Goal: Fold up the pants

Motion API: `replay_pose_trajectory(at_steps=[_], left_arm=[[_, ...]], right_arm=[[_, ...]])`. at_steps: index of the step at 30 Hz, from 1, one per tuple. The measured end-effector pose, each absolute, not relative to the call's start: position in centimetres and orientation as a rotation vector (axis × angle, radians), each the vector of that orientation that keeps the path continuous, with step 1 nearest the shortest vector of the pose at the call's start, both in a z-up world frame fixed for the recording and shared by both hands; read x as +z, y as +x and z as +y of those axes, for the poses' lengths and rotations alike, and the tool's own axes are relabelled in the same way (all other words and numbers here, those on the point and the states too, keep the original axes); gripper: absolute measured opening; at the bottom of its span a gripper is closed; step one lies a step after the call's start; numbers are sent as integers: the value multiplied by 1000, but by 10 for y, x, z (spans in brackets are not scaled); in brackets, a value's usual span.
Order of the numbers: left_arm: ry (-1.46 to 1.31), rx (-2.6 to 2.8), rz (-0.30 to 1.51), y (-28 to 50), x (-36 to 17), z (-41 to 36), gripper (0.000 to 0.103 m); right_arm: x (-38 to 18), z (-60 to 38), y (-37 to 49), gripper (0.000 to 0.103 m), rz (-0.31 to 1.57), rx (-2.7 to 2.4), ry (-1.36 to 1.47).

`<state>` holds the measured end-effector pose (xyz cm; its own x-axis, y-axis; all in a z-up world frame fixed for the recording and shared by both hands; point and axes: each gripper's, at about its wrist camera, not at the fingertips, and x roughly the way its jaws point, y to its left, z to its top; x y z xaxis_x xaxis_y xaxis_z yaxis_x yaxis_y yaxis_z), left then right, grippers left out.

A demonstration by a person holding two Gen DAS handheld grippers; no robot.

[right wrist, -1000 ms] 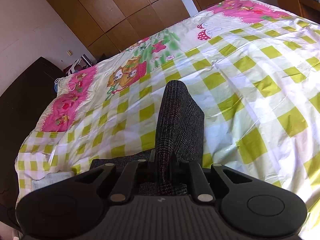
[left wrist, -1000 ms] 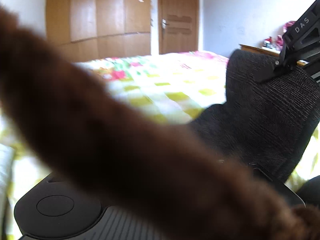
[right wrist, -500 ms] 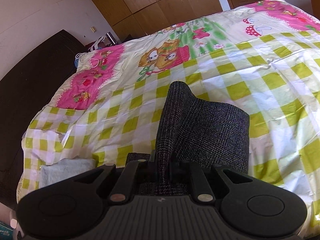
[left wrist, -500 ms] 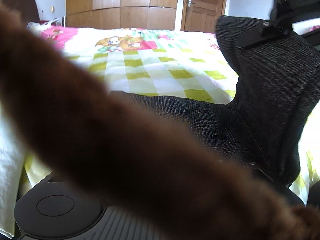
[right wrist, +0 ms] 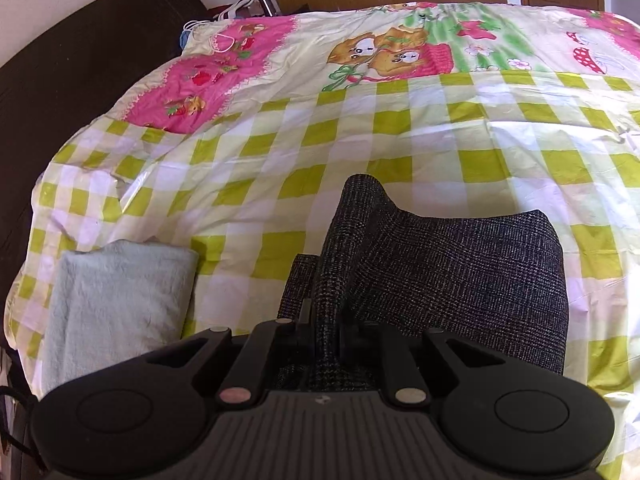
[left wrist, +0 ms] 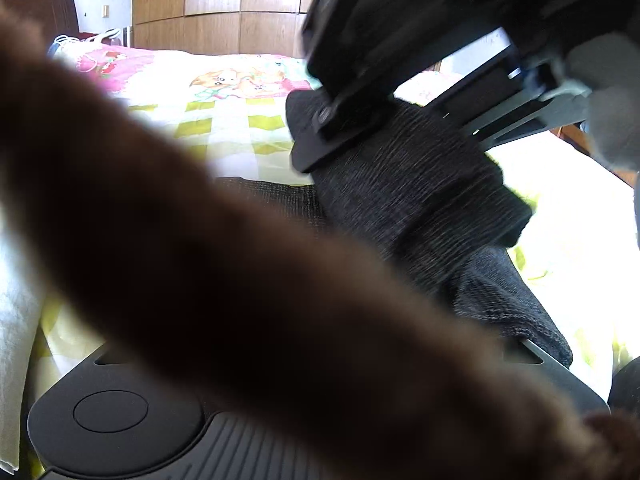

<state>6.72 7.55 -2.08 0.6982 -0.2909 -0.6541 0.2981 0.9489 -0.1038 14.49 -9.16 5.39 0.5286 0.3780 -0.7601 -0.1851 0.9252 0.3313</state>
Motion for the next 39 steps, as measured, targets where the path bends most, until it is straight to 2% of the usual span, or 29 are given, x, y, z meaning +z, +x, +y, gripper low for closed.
replay_pose_trajectory(at_steps=[7,12,25,26,27,29,33,39], left_arm=[[15,-261,684,39,-8,103,72],[2,-260,773,52,-27,114,72],[11,-316,806,52,-36,111,71],[6,-318,807,52,-36,112,71],[-1,-320,807,52,-36,113,71],[-13,-319,803,51,-35,115,71],[7,-295,765,41,-28,116,71],[-25,-282,749,1,-12,122,73]], right_arm=[[40,-86,151,27,990,358,221],[36,-70,148,28,996,354,140],[33,-41,141,28,999,404,-1],[29,-40,143,30,1008,405,4],[26,-40,145,38,1023,419,19],[24,-42,148,41,1027,440,65],[22,-46,146,55,1023,495,118],[26,-52,132,55,1011,581,106]])
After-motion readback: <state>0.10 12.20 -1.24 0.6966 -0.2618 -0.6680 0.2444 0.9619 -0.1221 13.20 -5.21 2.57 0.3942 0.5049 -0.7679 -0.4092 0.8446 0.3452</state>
